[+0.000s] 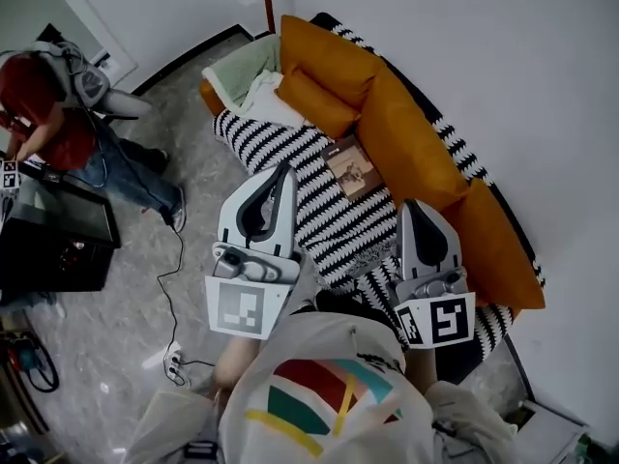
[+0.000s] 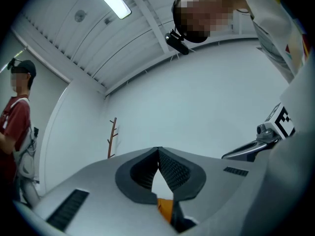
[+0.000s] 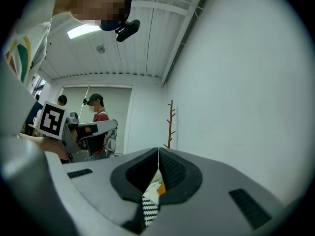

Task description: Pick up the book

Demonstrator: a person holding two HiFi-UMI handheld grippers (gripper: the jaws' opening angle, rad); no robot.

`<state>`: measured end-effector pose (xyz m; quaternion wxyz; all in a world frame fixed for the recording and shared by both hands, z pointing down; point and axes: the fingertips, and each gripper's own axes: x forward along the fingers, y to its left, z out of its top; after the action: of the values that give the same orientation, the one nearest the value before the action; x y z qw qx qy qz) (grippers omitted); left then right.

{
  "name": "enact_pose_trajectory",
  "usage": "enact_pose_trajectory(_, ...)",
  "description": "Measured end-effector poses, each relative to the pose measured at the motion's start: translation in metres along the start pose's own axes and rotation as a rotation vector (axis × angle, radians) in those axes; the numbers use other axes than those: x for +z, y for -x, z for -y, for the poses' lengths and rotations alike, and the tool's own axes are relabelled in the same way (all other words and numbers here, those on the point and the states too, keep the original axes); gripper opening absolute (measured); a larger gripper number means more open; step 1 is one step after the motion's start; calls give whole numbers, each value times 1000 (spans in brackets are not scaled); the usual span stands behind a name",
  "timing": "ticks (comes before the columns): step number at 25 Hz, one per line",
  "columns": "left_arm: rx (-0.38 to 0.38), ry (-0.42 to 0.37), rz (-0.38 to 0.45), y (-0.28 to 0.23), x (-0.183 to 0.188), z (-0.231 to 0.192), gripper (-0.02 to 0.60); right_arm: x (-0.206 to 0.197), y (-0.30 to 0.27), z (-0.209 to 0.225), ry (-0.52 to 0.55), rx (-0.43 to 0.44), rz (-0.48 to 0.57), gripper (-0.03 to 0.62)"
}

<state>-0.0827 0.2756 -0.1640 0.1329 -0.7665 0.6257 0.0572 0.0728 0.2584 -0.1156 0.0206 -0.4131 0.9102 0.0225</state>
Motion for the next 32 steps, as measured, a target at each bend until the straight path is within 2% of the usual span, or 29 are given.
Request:
enact_pose_trajectory(8, 10, -33, 31, -70, -9, 2, 8, 8, -44, 50, -13, 13, 64, 14)
enact_pose_trajectory(14, -38, -38, 24, -113, -10, 9, 8, 3, -56, 89, -50, -32, 62, 14)
enact_pose_trajectory(20, -74, 33, 29, -135, -65, -2, 8, -1, -79, 119, -84, -106, 55, 14)
enact_pose_trajectory(23, -101, 0, 26, -170, -53, -3, 8, -4, -95, 131, -87, -129, 44, 14)
enact_pose_trajectory(25, -115, -6, 22, -185, -58, -6, 8, -10, -107, 135, -89, -133, 37, 14)
enact_pose_trajectory(29, -121, 48, -41, -195, -92, -13, 8, -32, -125, 135, -118, -132, -12, 14)
enact_pose_trajectory(32, -126, 58, -66, -203, -118, -20, 8, -51, -143, 130, -150, -106, -36, 14)
